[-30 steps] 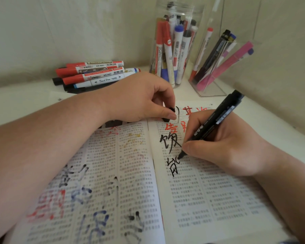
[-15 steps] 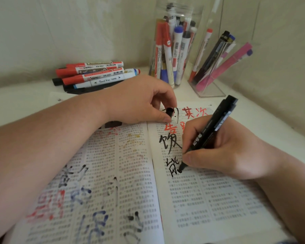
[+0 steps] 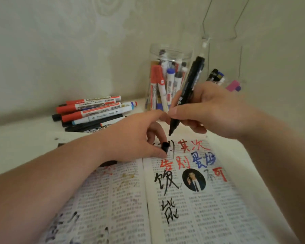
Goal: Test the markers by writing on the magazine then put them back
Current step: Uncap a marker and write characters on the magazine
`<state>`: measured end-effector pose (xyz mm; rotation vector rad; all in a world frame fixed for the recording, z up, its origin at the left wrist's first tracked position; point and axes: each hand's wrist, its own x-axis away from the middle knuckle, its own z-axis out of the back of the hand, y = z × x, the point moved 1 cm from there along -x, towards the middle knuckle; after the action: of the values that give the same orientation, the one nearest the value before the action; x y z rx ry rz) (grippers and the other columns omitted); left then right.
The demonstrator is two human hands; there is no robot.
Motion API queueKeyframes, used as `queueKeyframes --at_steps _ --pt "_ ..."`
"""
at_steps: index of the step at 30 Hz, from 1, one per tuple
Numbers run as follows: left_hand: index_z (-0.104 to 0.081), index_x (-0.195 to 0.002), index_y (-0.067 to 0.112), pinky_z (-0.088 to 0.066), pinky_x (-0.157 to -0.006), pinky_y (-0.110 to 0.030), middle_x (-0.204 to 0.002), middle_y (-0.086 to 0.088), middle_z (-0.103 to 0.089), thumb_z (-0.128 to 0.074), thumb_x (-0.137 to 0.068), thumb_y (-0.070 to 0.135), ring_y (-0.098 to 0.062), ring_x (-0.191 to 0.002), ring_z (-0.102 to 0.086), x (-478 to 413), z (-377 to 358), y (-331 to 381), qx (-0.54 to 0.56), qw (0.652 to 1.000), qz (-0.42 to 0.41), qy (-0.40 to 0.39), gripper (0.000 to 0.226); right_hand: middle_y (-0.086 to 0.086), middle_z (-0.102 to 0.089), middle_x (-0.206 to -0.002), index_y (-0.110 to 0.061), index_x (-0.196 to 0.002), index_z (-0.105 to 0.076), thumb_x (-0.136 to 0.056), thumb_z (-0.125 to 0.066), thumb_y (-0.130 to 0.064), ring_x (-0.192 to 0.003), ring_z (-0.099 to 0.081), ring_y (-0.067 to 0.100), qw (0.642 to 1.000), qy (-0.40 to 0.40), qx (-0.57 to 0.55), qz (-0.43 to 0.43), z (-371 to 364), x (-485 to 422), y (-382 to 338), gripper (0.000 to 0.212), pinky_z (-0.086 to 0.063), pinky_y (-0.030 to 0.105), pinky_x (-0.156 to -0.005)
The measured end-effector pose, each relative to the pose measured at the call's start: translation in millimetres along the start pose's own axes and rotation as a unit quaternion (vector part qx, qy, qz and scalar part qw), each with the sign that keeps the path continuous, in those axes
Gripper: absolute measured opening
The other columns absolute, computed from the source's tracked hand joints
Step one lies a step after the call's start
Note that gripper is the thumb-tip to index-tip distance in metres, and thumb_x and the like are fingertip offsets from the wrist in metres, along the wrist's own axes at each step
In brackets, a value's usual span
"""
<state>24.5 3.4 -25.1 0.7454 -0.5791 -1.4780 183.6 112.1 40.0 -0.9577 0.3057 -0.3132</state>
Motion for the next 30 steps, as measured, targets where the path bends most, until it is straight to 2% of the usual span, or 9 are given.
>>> queueKeyframes --at_steps 3,5,7,11,15,20,22,26,30 --pt "-0.052 -0.126 0.039 -0.047 -0.064 -0.022 -0.094 0.016 -0.073 -0.092 -0.071 0.025 -0.007 -0.068 -0.061 0 0 -2 0.018 1.0 -0.001 -0.002 0.069 -0.002 -0.054 -0.052 0.001 -0.083 -0.068 -0.079 -0.069 -0.024 -0.046 -0.048 0.015 0.999 0.028 0.011 0.03 -9 0 16 0.025 -0.038 0.026 -0.046" --pt "-0.051 -0.124 0.041 -0.047 -0.064 -0.024 -0.094 0.012 -0.074 -0.092 -0.07 0.023 -0.009 -0.069 -0.062 -2 0 -5 0.027 1.0 -0.002 0.008 0.07 0.005 -0.066 -0.066 -0.014 -0.082 -0.071 -0.077 -0.073 -0.031 -0.061 -0.062 0.024 0.997 0.027 0.058 0.044 -15 1 24 0.018 -0.053 0.042 -0.06" --pt "-0.048 -0.127 0.042 -0.049 -0.067 -0.028 -0.093 0.01 -0.074 -0.093 -0.069 0.021 -0.013 -0.072 -0.064 -3 -2 -5 0.037 0.999 0.0 0.018 0.076 0.01 -0.068 -0.076 -0.018 -0.081 -0.07 -0.076 -0.074 -0.038 -0.074 -0.066 0.032 0.994 0.029 0.09 0.05 -17 1 30 0.021 -0.053 0.056 -0.072" --pt "-0.045 -0.132 0.041 -0.052 -0.07 -0.03 -0.09 0.012 -0.075 -0.092 -0.069 0.015 -0.008 -0.069 -0.062 -3 -3 -5 0.055 0.998 0.009 0.018 0.083 0.01 -0.068 -0.076 -0.016 -0.08 -0.07 -0.078 -0.075 -0.039 -0.074 -0.066 0.033 0.994 0.033 0.076 0.073 -19 4 32 0.023 -0.053 0.058 -0.073" --pt "-0.046 -0.127 0.048 -0.048 -0.068 -0.024 -0.091 0.012 -0.075 -0.091 -0.071 0.015 -0.006 -0.067 -0.059 -2 -3 -3 0.058 0.998 0.007 0.014 0.08 0.012 -0.064 -0.07 -0.007 -0.08 -0.068 -0.079 -0.075 -0.027 -0.065 -0.061 0.026 0.991 0.09 0.036 0.096 -16 7 30 0.021 -0.049 0.042 -0.063" --pt "-0.047 -0.124 0.049 -0.048 -0.068 -0.027 -0.093 0.012 -0.075 -0.091 -0.071 0.014 -0.007 -0.068 -0.06 -2 -4 -4 0.061 0.998 0.013 0.014 0.077 0.021 -0.064 -0.075 -0.007 -0.079 -0.067 -0.075 -0.074 -0.036 -0.069 -0.061 0.037 0.993 0.08 0.061 0.058 -20 6 32 0.03 -0.052 0.056 -0.066" --pt "-0.048 -0.122 0.047 -0.048 -0.068 -0.028 -0.092 0.013 -0.075 -0.091 -0.071 0.013 -0.007 -0.068 -0.06 -3 -5 -5 0.061 0.998 0.015 0.016 0.075 0.018 -0.063 -0.072 -0.009 -0.079 -0.067 -0.077 -0.077 -0.035 -0.062 -0.058 0.031 0.995 0.047 0.082 0.033 -24 5 33 0.029 -0.051 0.051 -0.061" --pt "-0.047 -0.13 0.04 -0.049 -0.069 -0.029 -0.089 0.009 -0.075 -0.09 -0.073 0.013 -0.014 -0.071 -0.063 -3 -4 -3 0.056 0.998 0.011 0.004 0.076 -0.006 -0.056 -0.056 -0.02 -0.075 -0.071 -0.085 -0.081 -0.018 -0.051 -0.048 0.006 0.996 0.005 0.085 0.004 -21 7 31 0.014 -0.041 0.023 -0.051" --pt "-0.048 -0.133 0.037 -0.053 -0.074 -0.034 -0.091 0.007 -0.077 -0.089 -0.074 0.017 -0.029 -0.085 -0.066 0 -4 1 0.072 0.997 0.007 0.007 0.075 -0.009 -0.067 -0.06 -0.026 -0.076 -0.073 -0.085 -0.08 -0.02 -0.054 -0.057 0.002 0.994 -0.004 0.111 -0.01 -22 9 23 0.013 -0.048 0.019 -0.054"
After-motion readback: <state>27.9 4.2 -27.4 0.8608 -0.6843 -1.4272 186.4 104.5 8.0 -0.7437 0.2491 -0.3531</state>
